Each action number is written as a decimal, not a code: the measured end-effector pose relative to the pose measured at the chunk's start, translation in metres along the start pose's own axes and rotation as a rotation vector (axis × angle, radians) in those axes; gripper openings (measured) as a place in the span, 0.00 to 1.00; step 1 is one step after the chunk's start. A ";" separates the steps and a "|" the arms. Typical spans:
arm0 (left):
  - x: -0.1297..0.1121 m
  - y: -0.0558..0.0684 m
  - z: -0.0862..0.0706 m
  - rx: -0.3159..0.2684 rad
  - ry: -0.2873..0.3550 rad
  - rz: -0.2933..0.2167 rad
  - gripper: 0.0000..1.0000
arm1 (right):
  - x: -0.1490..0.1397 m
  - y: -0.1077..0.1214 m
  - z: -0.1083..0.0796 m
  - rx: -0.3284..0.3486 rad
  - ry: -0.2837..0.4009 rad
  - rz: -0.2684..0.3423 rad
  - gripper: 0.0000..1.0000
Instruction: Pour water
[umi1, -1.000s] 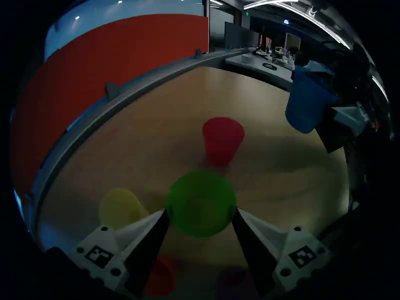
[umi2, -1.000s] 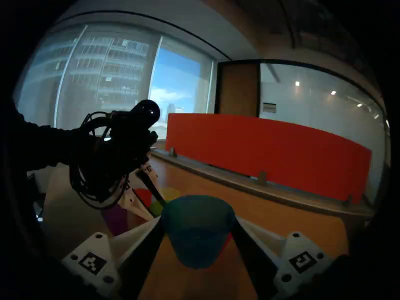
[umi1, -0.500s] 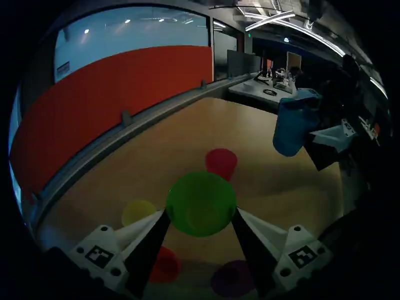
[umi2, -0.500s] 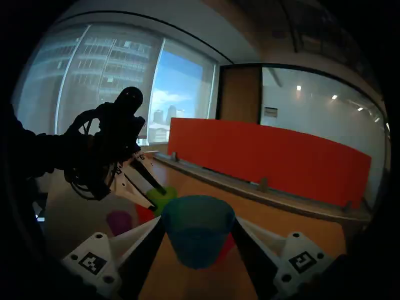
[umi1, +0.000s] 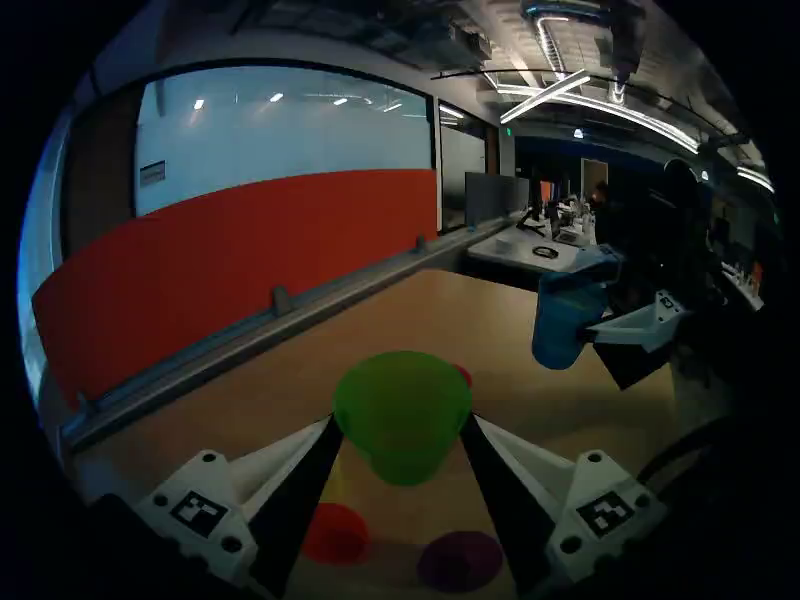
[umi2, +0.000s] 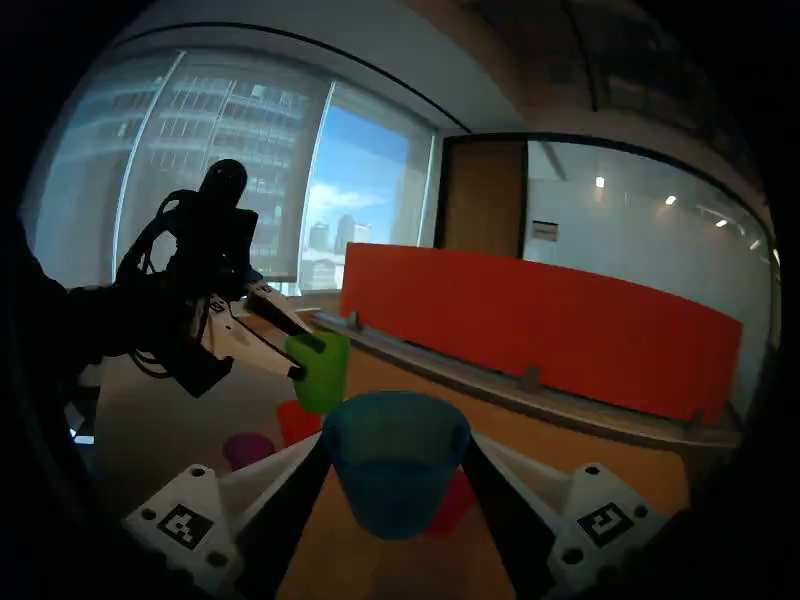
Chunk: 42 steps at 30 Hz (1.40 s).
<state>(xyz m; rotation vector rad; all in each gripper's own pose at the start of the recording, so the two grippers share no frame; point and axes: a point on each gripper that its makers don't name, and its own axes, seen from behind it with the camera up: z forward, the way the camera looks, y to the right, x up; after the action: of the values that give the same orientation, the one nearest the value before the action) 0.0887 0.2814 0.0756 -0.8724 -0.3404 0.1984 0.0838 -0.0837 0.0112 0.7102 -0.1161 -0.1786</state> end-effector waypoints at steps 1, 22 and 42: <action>0.003 0.000 -0.003 0.000 0.017 -0.003 0.85 | 0.001 -0.001 0.000 0.000 0.001 0.000 0.91; 0.034 -0.003 -0.043 0.019 0.254 -0.074 0.85 | 0.015 -0.017 0.005 0.020 0.014 -0.007 0.91; 0.031 0.003 -0.062 0.077 0.302 0.020 0.85 | 0.030 -0.023 0.009 0.035 0.032 -0.015 0.91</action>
<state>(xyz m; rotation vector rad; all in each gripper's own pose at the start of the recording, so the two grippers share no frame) 0.1409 0.2486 0.0424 -0.8163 -0.0421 0.0948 0.1084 -0.1131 0.0043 0.7487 -0.0835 -0.1793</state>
